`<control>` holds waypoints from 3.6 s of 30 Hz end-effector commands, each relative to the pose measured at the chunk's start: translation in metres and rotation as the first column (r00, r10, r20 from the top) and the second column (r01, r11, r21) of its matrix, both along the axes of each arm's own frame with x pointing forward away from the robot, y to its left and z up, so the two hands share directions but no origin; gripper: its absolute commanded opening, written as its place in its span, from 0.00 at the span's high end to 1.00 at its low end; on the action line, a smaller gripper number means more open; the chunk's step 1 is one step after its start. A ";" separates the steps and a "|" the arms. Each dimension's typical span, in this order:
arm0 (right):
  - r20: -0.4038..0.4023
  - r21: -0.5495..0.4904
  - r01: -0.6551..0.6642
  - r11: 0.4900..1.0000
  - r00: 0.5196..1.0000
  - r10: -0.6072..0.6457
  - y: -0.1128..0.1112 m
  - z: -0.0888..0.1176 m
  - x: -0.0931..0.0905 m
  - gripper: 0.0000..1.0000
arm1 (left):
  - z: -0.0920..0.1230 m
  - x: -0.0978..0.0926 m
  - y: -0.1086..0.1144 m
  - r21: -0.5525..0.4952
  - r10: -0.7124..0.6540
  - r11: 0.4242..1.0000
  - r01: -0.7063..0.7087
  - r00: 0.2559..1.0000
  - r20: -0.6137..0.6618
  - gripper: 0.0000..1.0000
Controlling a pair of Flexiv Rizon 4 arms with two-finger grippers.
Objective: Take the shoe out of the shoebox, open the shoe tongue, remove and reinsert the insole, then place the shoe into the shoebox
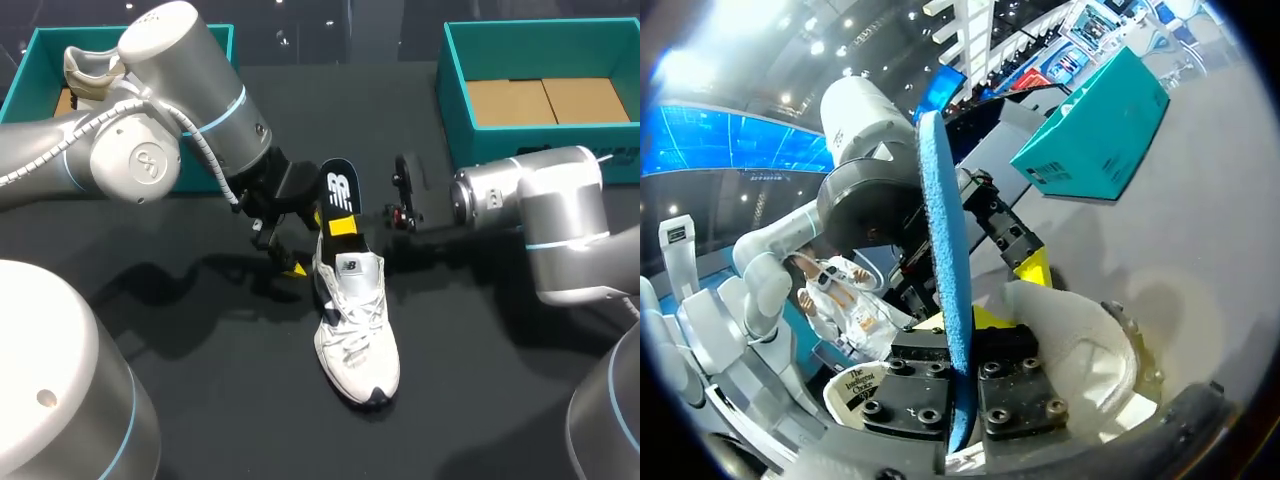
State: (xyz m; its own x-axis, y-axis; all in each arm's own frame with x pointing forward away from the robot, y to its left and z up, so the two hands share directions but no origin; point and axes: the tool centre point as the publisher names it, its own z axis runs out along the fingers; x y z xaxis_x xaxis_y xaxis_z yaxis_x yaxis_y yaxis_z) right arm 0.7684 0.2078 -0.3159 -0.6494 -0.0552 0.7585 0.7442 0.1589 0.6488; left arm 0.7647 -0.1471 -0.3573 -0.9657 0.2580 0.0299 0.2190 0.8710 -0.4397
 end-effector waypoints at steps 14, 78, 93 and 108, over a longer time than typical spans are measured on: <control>-0.095 -0.005 0.061 0.998 0.994 -0.061 -0.006 -0.031 -0.038 1.00 | 0.000 0.000 0.000 0.002 0.000 1.000 0.000 1.000 0.001 0.00; -0.004 -0.116 -0.017 0.993 1.000 0.017 0.002 -0.002 0.003 1.00 | 0.000 0.000 0.000 0.002 0.000 1.000 0.000 1.000 0.001 0.00; -0.175 -0.116 0.012 0.993 0.984 -0.032 -0.005 -0.041 -0.030 1.00 | 0.000 0.000 0.000 0.002 0.000 1.000 0.000 1.000 0.001 0.00; -0.033 -0.171 0.020 0.985 0.999 -0.026 0.002 -0.005 -0.026 0.56 | 0.000 0.000 0.000 0.002 0.000 1.000 0.000 1.000 0.001 0.00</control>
